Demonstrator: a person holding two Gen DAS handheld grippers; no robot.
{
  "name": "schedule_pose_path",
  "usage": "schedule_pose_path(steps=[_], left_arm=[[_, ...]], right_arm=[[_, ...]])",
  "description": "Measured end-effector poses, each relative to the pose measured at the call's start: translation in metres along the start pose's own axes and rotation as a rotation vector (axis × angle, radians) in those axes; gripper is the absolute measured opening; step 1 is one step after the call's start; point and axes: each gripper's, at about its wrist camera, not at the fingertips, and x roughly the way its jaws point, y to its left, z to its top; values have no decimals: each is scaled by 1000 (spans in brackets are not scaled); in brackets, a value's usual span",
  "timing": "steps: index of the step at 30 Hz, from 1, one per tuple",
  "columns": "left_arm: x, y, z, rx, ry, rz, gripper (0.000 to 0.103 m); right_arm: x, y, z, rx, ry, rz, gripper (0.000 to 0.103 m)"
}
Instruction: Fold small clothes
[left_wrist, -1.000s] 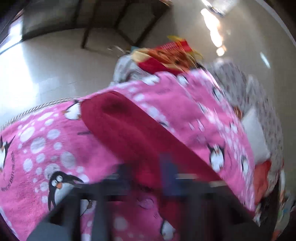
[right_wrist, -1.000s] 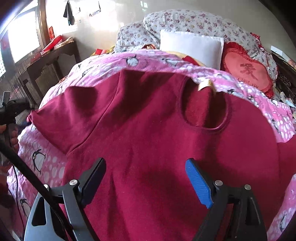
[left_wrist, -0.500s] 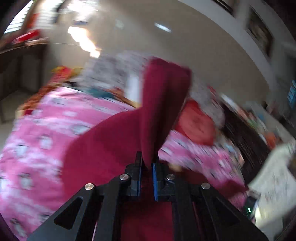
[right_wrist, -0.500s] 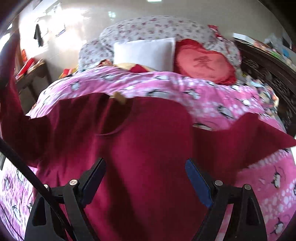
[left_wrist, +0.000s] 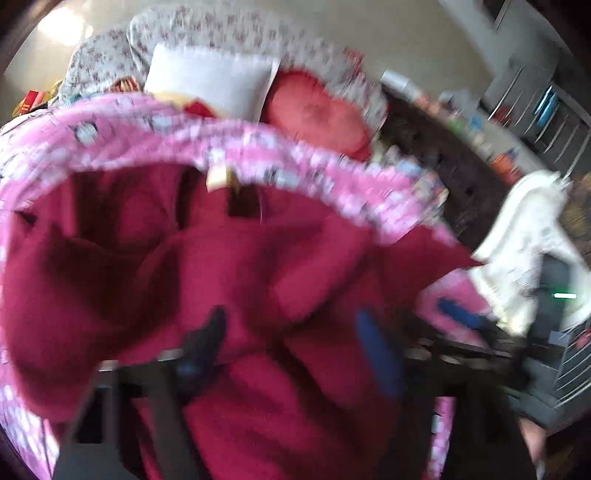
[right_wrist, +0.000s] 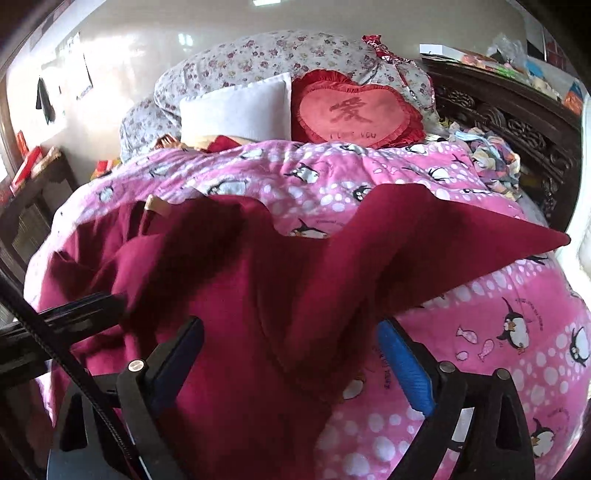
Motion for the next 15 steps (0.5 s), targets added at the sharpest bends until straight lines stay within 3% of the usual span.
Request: schedule_pose_path(steps=[2,6,9,11,12,13,14,15], left_arm=[[-33,5,2,47,-67,14,86],[-64,38,9,75,-127,205,88],[-66,71,9,50,-114,364,88],[-61,95,6,-3,-92,410,88],[-59,105,5,-37,-78,415,88],[-58,115,4,-76,-65,420,88],[-57,125,2,-119,-59,419,88],[-61,132,-2,-143,-61,415,88]], right_arm=[[-1,3,1,5,-5,35,98],[4,20,11,-8,-23,76,99],[14,31,18,-20,-22,66,99],[26,37,24,-32,-29,45,95],[35,42,28,-61,-31,50,73],[41,45,30,-86,-21,39,23],[47,46,30,-98,-8,4,10],[44,43,29,-85,-19,12,10]])
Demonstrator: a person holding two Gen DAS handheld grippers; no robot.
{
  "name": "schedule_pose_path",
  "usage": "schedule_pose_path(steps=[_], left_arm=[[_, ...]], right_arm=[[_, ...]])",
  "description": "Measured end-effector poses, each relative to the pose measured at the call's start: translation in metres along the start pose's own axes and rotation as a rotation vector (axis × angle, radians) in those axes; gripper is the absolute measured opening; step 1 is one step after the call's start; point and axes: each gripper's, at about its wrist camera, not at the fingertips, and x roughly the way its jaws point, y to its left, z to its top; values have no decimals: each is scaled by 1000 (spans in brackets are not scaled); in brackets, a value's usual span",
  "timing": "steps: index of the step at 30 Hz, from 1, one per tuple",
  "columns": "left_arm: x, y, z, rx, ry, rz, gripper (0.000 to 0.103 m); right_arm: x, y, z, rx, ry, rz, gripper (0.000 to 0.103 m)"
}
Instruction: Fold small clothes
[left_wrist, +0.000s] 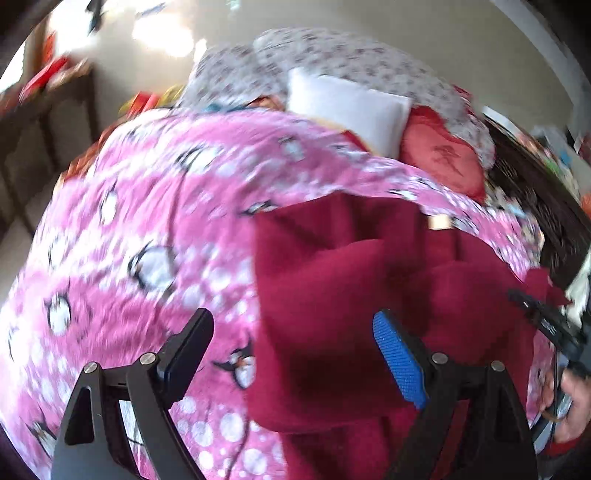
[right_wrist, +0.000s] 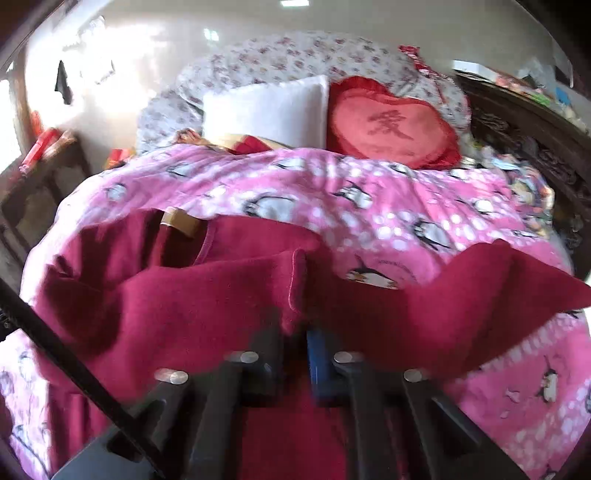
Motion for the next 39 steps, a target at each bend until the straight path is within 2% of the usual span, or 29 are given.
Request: schedule_pose_path(steps=[2,5,7,9,10,11,13,14,15,16,17,19,23,24,25,26,27,30,31,32,33,34,36,37,38,39], left_arm=[[-3,12,1,-23,-18,14,88],[-10,21,5,-22,-55,71,88],[-8,26,8,-24,-58,85,88],[-2,27,9,-34,-54,84,88],[4,23,11,-34,-48,89,88],[8,24,11,-33,-38,99,88],[10,22,8,-29,-28,98,88],[10,20,7,-25,-29,88,88],[10,18,7,-21,-31,84,88],[10,16,8,-15,-36,82,88],[11,13,9,-5,-40,85,88],[19,4,10,32,-28,111,88],[47,-3,14,40,10,132,85],[52,-2,15,33,11,128,59],[58,-2,16,31,23,124,36],[65,-1,18,29,54,119,12],[67,0,21,18,67,109,12],[60,6,28,17,31,107,10],[53,12,30,2,-7,115,8],[50,18,31,-12,-37,147,1],[50,23,31,-21,-53,193,0],[56,29,31,-29,-30,211,0],[69,39,27,-69,55,153,0],[70,43,25,-86,62,142,0],[65,43,23,-81,47,149,0],[60,42,22,-68,34,159,0]], right_arm=[[-19,-7,-5,12,-53,38,9],[-57,-11,-18,-42,-116,3,9],[-66,-17,-31,-58,-97,-24,9],[-53,-23,-44,-66,-20,-42,11],[-46,-23,-47,-70,10,-55,21],[-37,-25,-51,-62,61,-69,37],[-44,-30,-54,-37,77,-25,54],[-53,-31,-54,-32,48,-11,65],[-66,-32,-52,-36,2,-19,72],[-77,-32,-49,-43,-46,-44,83],[-86,-31,-46,-49,-86,-72,87],[-91,-29,-38,-62,-116,-106,88],[-63,-28,-27,-70,-77,-185,88],[-52,-27,-27,-74,-60,-198,87],[-37,-27,-27,-87,-31,-199,76],[-27,-27,-26,-106,-7,-188,28],[-17,-25,-26,-129,18,-181,11],[-23,-22,-24,-135,-29,-165,12],[-26,-21,-23,-134,-47,-166,13],[-26,-22,-24,-130,-61,-165,13],[-23,-22,-26,-134,-57,-169,13],[-13,-22,-28,-151,-31,-180,13],[2,-22,-33,-168,6,-200,15],[1,-23,-35,-170,1,-206,17],[-4,-24,-34,-163,-7,-210,27],[-13,-27,-33,-141,-22,-223,33]])
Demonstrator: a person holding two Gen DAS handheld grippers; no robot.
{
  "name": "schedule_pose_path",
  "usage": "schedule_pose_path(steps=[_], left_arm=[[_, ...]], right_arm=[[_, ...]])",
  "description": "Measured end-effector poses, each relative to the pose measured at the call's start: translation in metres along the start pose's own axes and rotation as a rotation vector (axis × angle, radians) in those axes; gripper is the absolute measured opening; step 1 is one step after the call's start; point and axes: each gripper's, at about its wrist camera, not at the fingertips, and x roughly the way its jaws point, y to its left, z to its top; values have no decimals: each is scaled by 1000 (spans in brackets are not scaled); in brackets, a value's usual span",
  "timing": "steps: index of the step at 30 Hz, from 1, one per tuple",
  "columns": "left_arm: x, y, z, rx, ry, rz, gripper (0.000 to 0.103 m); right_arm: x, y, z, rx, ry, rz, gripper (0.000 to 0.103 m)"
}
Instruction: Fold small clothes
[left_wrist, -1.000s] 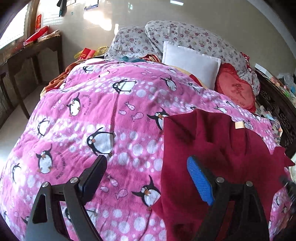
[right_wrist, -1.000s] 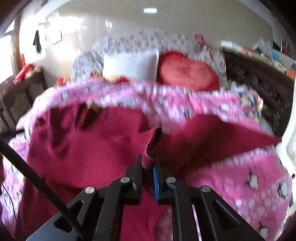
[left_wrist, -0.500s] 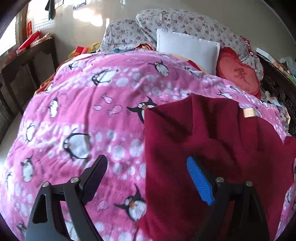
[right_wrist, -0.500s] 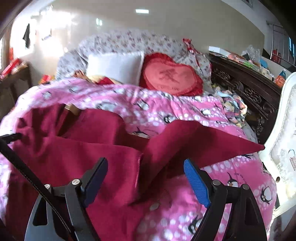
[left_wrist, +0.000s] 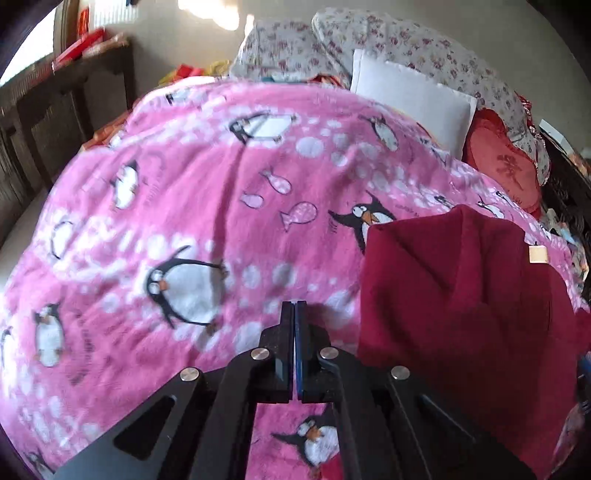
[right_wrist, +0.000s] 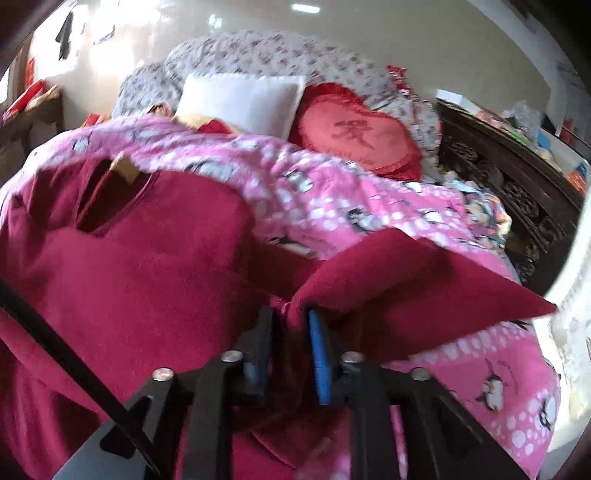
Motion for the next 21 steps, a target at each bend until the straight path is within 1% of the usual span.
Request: schedule_pose_path(steps=[1,2,3,4,5,6,8,10,12,14,15,16,18,19,20,21], left_arm=[[-8,-2,-1,17,-15,6,0],[-13,-5,-2,28,-23,6,1],[-20,-8,-3,42,-33,2,6],[-26,-9,-3,55,-42,-4,10],[-34,-12,-5,71,-57,-10,24],[-40,-16,-6,81,-70,-17,41],[-54,-25,-15,103,-102,-48,58],[-60,-34,-19,124,-107,-60,60],[-56,-45,-26,156,-78,-66,60],[-48,-53,-34,186,-48,-64,60],[-44,-56,-38,198,-38,-54,60],[-40,-59,-42,210,-31,-41,60],[-33,-60,-49,233,-21,-26,60],[-30,-60,-50,235,-18,-22,60],[-28,-59,-50,229,-13,-24,62],[-26,-57,-48,220,-9,-31,63]], right_arm=[[-8,-5,1,26,-12,-9,38],[-17,-10,2,49,-26,-5,40],[-25,-12,3,65,-37,15,40],[-33,-12,5,69,-46,58,40],[-41,-9,6,61,-54,117,41],[-46,-3,8,49,-58,167,43],[-51,12,12,23,-71,270,62],[-52,35,20,-24,-98,367,71],[-48,61,30,-93,-114,414,73],[-38,90,37,-187,-108,453,74],[-33,106,41,-247,-106,455,76],[-27,118,43,-306,-111,431,79],[-14,133,45,-380,-132,368,79],[-4,137,45,-398,-105,390,67],[6,141,45,-420,-45,423,22],[9,144,43,-432,-21,428,15]])
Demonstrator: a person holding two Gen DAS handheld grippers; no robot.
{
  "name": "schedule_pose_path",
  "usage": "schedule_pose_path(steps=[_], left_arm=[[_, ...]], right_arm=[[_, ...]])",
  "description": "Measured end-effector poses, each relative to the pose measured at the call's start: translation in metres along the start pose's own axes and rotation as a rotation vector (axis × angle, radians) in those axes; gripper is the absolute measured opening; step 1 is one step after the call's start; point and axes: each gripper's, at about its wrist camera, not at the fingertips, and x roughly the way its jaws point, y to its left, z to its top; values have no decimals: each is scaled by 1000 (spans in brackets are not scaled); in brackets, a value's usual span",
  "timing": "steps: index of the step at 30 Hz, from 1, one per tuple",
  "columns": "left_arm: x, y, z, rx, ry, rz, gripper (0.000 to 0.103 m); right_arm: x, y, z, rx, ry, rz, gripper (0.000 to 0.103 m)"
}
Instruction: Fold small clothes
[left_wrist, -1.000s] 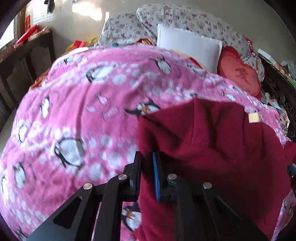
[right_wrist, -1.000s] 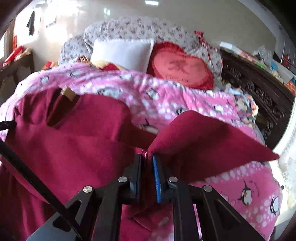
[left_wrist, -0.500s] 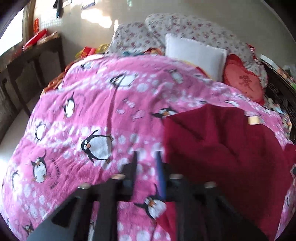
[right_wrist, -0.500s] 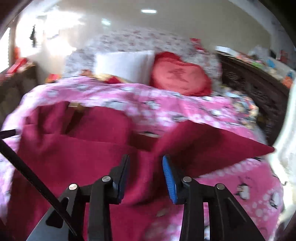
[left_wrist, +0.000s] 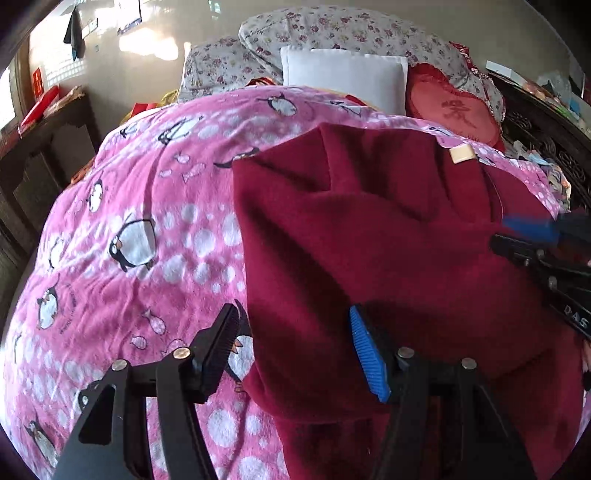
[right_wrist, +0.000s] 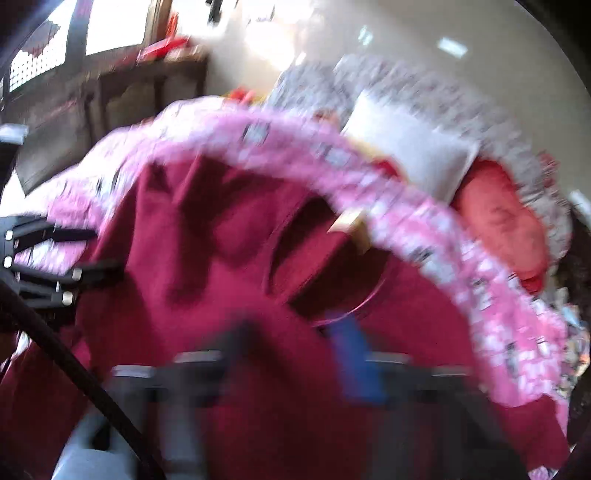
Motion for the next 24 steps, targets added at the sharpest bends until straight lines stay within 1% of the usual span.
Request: schedule_pose_path(steps=[1,3,4,5,6,7,9,10,12,13,14,15,16,18,20,22,23,24], left_arm=[[1,3,2,-14,-2,-6,63],[1,7,4,-35,-15,-4,64],[2,8,5,-47,-21,1,66],[4,10,6,-57,-22,7,71],[8,11,6,-61,-18,11,72],[12,11,5,-63,-10,14,72],[16,12,3,-67,2,18,73],[14,12,2,-70,5,17,73],[8,12,1,-70,6,21,73],[3,13,1,-69,3,23,73],[-4,12,0,-68,-9,23,73],[-8,11,-1,-65,-19,18,73],[-11,9,-2,-60,-27,14,73],[-14,4,-6,-46,-27,8,73],[-8,-2,-10,-34,-4,7,73],[3,-9,-15,-23,29,13,74],[9,-12,-16,-10,47,20,75],[11,-12,-17,-14,49,27,79]], right_arm=[[-2,2,-2,-9,-14,-10,15],[-11,7,-2,-33,-48,-37,11],[-15,6,-1,-16,-64,-45,7],[-16,3,1,13,-80,-60,7],[-15,0,2,40,-91,-87,7],[-10,-3,2,62,-79,-96,7],[0,-6,-1,103,-54,-79,9],[-1,-5,-2,111,-64,-84,13],[-14,-10,-6,142,-78,-87,32],[-26,-14,-11,169,-82,-85,49],[-38,-15,-18,190,-95,-82,58],[-51,-16,-28,201,-108,-83,58],[-62,-18,-39,207,-104,-105,58],[-76,-25,-65,249,-81,-148,58],[-80,-38,-88,326,-61,-146,58],[-77,-51,-105,392,-35,-164,58],[-72,-57,-110,404,-22,-170,58],[-66,-60,-113,406,-17,-169,58]])
